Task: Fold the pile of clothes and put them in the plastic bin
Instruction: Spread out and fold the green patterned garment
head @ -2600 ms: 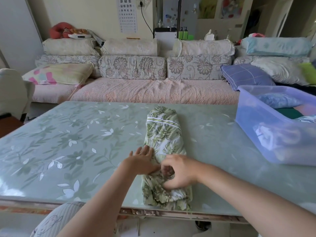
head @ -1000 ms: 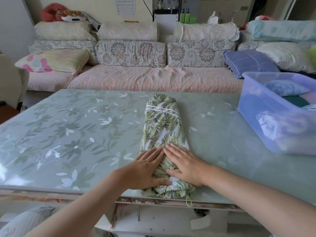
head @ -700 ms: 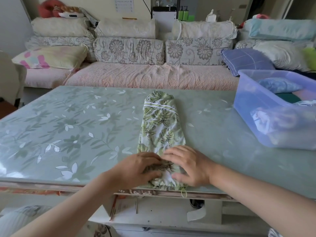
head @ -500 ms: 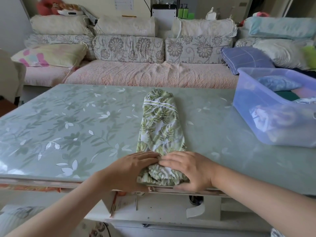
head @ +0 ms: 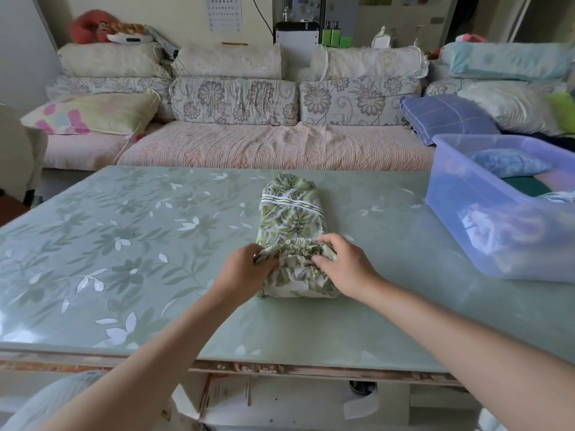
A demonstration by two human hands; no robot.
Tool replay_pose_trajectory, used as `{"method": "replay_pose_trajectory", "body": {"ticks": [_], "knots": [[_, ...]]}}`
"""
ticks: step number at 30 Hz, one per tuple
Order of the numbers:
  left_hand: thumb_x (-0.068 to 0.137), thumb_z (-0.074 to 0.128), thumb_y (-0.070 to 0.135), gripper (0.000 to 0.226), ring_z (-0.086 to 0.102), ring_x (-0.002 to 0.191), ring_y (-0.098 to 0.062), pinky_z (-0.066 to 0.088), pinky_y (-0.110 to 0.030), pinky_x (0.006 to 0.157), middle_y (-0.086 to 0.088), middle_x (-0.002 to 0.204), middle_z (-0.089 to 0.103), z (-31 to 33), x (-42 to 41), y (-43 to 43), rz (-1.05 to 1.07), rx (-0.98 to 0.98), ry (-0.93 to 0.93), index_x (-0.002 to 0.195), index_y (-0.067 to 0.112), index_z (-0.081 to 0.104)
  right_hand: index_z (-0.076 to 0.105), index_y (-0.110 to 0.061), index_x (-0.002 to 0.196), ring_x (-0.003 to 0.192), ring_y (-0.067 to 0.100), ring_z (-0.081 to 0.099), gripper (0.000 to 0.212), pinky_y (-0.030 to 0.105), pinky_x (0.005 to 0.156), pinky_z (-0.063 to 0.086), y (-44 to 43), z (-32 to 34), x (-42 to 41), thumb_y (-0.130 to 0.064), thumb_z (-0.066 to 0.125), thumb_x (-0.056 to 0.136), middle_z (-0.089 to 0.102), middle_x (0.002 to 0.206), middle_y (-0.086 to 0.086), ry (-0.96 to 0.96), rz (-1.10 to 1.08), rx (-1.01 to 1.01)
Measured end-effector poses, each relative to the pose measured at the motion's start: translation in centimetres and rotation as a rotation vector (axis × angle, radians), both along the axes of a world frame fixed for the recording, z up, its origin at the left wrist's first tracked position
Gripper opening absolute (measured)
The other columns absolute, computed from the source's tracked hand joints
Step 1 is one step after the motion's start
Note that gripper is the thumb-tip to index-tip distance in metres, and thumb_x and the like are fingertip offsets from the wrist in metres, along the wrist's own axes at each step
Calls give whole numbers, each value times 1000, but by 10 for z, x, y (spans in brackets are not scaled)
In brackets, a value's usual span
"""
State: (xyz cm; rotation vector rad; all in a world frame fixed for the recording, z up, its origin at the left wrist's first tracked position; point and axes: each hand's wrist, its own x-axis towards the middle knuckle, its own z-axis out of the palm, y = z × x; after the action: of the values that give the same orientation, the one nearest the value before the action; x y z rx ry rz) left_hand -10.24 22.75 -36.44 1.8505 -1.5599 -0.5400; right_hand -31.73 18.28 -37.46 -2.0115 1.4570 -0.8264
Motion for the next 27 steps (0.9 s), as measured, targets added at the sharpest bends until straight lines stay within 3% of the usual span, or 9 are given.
{"method": "replay_pose_trajectory", "body": {"ticks": [3, 6, 9, 12, 16, 18, 21, 24, 27], "knots": [[90, 65, 26, 35, 55, 101, -21, 44, -31, 83, -4, 113, 58, -7, -5, -12, 31, -207, -171, 122, 19, 54, 53, -25, 130, 104, 23, 64, 36, 35, 88, 51, -7, 2, 8, -35, 63, 96, 66, 123, 1, 150, -52, -73], [92, 59, 27, 28, 53, 113, -20, 39, -33, 94, 3, 120, 58, -9, -10, -21, -264, -477, -377, 119, 24, 63, 47, -27, 132, 104, 26, 63, 34, 35, 80, 49, -14, -2, 14, -42, 48, 101, 65, 122, 0, 360, -147, -108], [93, 38, 46, 40, 50, 122, -13, 37, -33, 99, 14, 128, 59, -16, -7, -29, -429, -383, -561, 119, 37, 67, 56, -26, 121, 106, 25, 61, 24, 35, 81, 48, -21, -2, 15, -34, 46, 101, 57, 122, -1, 224, -126, -236], [89, 18, 55, 64, 37, 134, -12, 32, -36, 110, 14, 144, 47, -24, 4, -36, -501, -176, -556, 135, 35, 57, 70, -22, 98, 102, 20, 58, 24, 33, 84, 48, -31, -3, 4, -23, 51, 85, 58, 111, -1, 271, 260, -443], [85, 36, 49, 54, 37, 131, -13, 29, -26, 112, 7, 141, 49, -18, 19, -45, -547, -117, -433, 125, 28, 66, 74, -27, 95, 113, 20, 54, 29, 39, 100, 41, -45, -5, -8, -42, 54, 80, 59, 118, -4, 497, 308, -305], [84, 47, 51, 43, 37, 128, -12, 33, -31, 110, 8, 136, 51, -15, 27, -51, -550, -64, -472, 111, 28, 71, 72, -23, 93, 112, 21, 54, 16, 37, 99, 40, -51, -4, -11, -36, 63, 88, 60, 116, -5, 494, 276, -249], [89, 49, 48, 43, 52, 107, -16, 40, -34, 97, 1, 107, 62, -11, 27, -63, -440, -97, -385, 88, 13, 73, 65, -19, 95, 101, 26, 60, 13, 35, 86, 43, -53, -2, -9, -30, 57, 96, 62, 106, -1, 384, 188, -177], [94, 59, 35, 23, 54, 105, -21, 41, -30, 87, -3, 110, 58, -2, 20, -69, -148, -40, -302, 95, 14, 68, 59, -23, 90, 95, 27, 61, 15, 32, 74, 38, -56, -3, -2, -33, 52, 98, 66, 102, 0, 371, 27, -109], [93, 58, 17, 22, 48, 119, -20, 37, -32, 101, 1, 128, 52, -1, 3, -63, -123, -239, -381, 114, 20, 61, 62, -21, 96, 97, 25, 61, 19, 32, 75, 40, -59, -5, 3, -36, 50, 98, 64, 105, -1, 444, -61, -112]]}}
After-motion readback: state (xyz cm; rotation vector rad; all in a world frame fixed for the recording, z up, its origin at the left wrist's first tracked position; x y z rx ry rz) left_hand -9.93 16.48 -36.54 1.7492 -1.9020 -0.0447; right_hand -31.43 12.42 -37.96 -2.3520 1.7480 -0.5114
